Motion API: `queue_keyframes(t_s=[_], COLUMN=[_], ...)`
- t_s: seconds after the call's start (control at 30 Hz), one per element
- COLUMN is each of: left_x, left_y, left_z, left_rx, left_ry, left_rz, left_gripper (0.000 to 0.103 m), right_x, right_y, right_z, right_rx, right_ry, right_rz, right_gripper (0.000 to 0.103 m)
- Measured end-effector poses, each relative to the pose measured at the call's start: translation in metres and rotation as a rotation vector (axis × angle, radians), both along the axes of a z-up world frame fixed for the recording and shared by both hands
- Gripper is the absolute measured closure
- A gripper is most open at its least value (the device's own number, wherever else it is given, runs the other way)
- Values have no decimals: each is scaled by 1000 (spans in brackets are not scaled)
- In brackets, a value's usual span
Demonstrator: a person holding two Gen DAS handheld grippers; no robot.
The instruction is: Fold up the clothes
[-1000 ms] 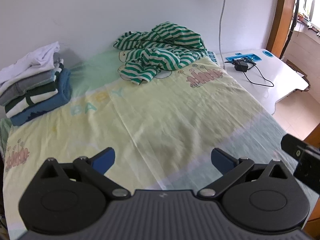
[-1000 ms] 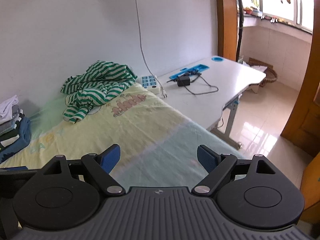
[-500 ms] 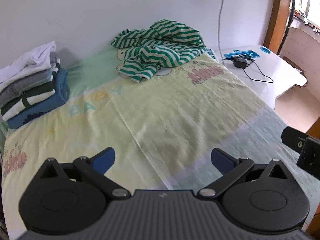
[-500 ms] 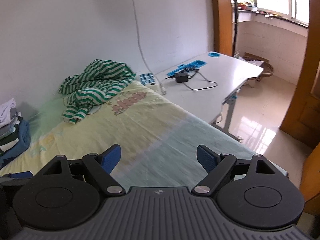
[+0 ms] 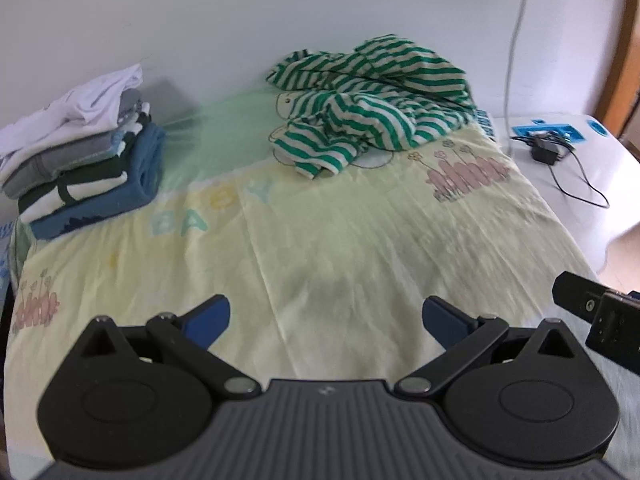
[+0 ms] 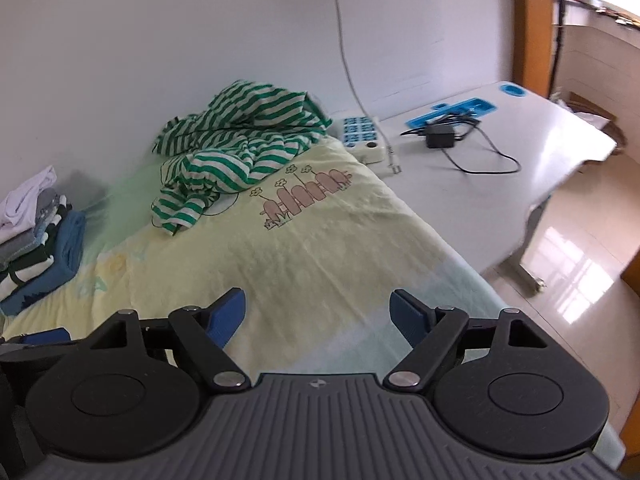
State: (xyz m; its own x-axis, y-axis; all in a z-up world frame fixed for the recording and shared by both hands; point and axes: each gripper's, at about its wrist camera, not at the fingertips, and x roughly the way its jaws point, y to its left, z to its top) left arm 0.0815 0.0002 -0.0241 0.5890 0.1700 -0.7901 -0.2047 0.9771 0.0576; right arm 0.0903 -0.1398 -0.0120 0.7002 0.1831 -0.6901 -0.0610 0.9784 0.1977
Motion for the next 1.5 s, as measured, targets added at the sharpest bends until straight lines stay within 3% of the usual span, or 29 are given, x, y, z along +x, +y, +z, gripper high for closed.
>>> queue_keyframes(t_s=[0.37, 0.8, 1.07, 1.5], left_x=[46, 106, 154, 210], left_y=[-12, -8, 4, 24], left_z=[2, 6, 17, -29], left_rx=[43, 111, 144, 100], left_ry=[40, 38, 19, 103], left_rz=[50, 14, 3, -18], left_gripper=[1, 1, 1, 1], right_x=[62, 106, 157, 231], right_y=[-9, 5, 23, 51], right_z=[-5, 3, 16, 7], right_rx=[1, -60, -92, -124], right_ry=[26, -48, -96, -162], right_rz=[134, 195, 231, 333], right_gripper=[21, 21, 21, 21])
